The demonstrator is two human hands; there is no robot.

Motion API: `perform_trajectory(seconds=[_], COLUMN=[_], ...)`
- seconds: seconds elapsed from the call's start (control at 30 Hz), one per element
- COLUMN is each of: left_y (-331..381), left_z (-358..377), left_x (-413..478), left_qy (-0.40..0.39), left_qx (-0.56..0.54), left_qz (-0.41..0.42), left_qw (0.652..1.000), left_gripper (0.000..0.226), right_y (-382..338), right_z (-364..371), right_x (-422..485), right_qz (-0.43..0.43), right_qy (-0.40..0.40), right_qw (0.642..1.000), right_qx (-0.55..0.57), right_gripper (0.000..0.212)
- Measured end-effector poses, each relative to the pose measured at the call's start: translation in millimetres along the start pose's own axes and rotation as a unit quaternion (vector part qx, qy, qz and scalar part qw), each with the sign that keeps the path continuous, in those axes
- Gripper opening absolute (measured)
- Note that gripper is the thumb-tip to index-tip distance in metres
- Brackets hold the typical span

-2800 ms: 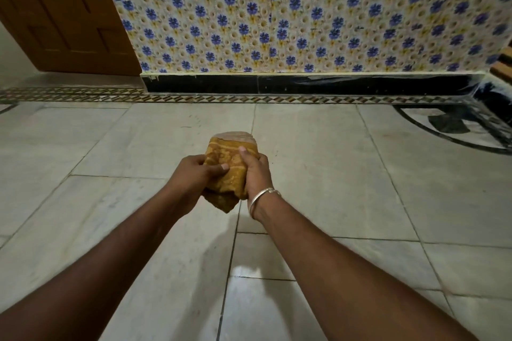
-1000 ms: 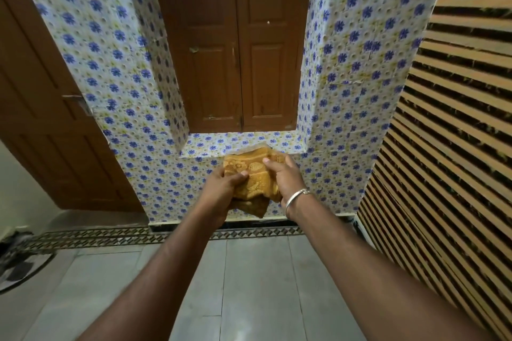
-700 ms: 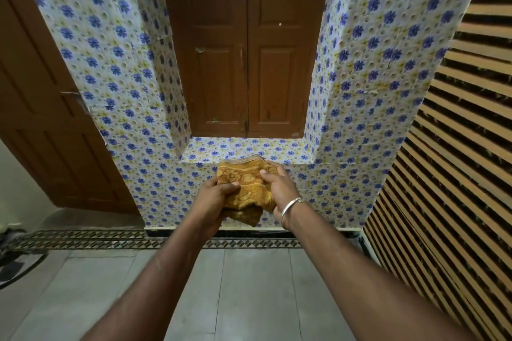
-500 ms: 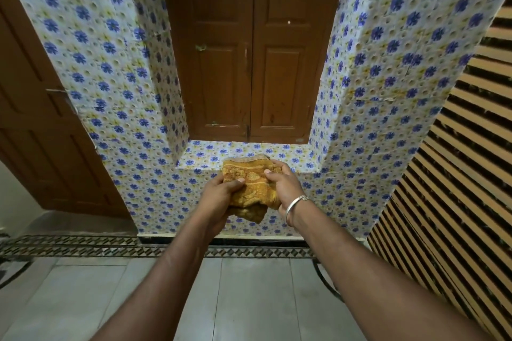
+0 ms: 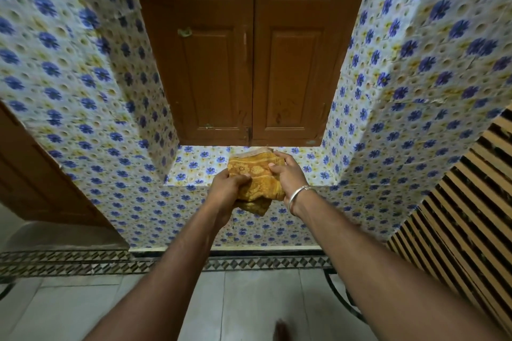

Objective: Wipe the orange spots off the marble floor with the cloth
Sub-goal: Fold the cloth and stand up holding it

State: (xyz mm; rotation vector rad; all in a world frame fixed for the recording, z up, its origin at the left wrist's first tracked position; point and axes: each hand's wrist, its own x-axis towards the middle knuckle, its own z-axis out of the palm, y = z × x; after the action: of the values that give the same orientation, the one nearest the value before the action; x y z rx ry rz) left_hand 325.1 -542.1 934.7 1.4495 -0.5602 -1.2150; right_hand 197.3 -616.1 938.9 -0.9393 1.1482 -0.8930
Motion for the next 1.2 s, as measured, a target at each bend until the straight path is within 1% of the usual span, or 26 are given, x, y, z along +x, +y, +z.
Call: perform_trajectory(seconds=[0.17, 0.27, 0.37, 0.53, 0.63, 0.77, 0.97, 1.07, 1.2], left_y=[-2.6, -3.5, -6.4, -20.6, -36.2, -59.9, -96.3, -113.3, -122.8], left_z=[4.5, 10.6, 17.5, 19.6, 13.9, 8.1, -1.9, -4.6, 0.4], left_x=[92.9, 149.4, 206.4, 265.8, 307.2, 353.6, 409.1, 427.4, 441.3], left_qy=[0.032, 0.048, 0.071, 0.094, 0.082, 0.054, 0.034, 0.035, 0.051], left_qx=[0.023, 0.022, 0.027, 0.044, 0.079, 0.121, 0.159, 0.176, 0.285], left_qz=[-0.024, -0.041, -0.057, -0.076, -0.080, -0.090, -0.090, -0.085, -0.044], left_qw=[0.999, 0.998, 0.996, 0.992, 0.990, 0.987, 0.983, 0.980, 0.956], left_gripper=[0.021, 0.026, 0.024, 0.023, 0.027, 0.021, 0.023, 0.028, 0.044], right_y=[7.4, 5.9, 6.0, 9.3, 24.1, 49.6, 84.3, 103.3, 133.2], right_z=[10.7, 16.1, 23.8, 30.4, 33.9, 37.2, 40.3, 42.0, 42.6], right_x=[96.6, 150.7, 206.1, 257.8, 292.2, 330.3, 381.7, 404.9, 432.8], right_qz=[0.000, 0.012, 0.034, 0.055, 0.068, 0.086, 0.114, 0.117, 0.117], right_qy=[-0.009, -0.018, -0.020, -0.021, -0.017, 0.001, 0.017, 0.022, 0.012], right_qw=[0.999, 0.997, 0.994, 0.988, 0.986, 0.983, 0.977, 0.974, 0.964], right_qx=[-0.046, -0.068, -0.100, -0.142, -0.150, -0.163, -0.177, -0.191, -0.240], right_gripper=[0.035, 0.035, 0.037, 0.041, 0.043, 0.047, 0.048, 0.050, 0.058])
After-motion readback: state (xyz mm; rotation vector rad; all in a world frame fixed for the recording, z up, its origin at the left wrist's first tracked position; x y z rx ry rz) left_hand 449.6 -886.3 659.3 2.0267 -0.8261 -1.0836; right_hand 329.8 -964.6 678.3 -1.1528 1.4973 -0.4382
